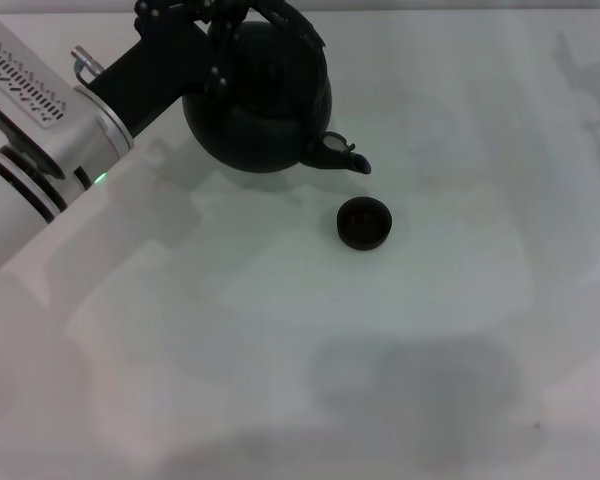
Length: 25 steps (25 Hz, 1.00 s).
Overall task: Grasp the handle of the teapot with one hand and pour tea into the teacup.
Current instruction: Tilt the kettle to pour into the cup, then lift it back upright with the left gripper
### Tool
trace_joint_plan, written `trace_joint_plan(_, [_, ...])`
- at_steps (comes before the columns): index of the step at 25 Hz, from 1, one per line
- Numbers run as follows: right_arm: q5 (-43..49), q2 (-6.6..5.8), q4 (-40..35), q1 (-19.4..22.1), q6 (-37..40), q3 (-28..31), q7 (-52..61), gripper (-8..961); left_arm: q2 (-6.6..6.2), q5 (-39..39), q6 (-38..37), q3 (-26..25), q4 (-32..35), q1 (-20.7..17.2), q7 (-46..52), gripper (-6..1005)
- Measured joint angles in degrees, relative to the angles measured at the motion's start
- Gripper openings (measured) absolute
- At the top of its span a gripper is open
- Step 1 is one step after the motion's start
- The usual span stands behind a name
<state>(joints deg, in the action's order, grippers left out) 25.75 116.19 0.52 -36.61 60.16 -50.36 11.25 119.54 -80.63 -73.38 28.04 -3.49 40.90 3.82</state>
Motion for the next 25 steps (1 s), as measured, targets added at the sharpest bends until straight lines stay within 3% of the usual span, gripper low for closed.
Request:
trace_joint_plan(16, [-1.76, 0.0, -1.43, -0.98, -2.42, 0.0, 0.0, 825, -0.09, -0.28, 0.27, 0.0, -0.41, -0.33, -3.71, 100])
trace_joint_plan(25, [-2.59, 0.0, -2.07, -1.36, -2.75, 0.0, 0.0, 825, -0.2, -2.65, 0.95, 0.0, 0.17, 1.4, -5.93, 100])
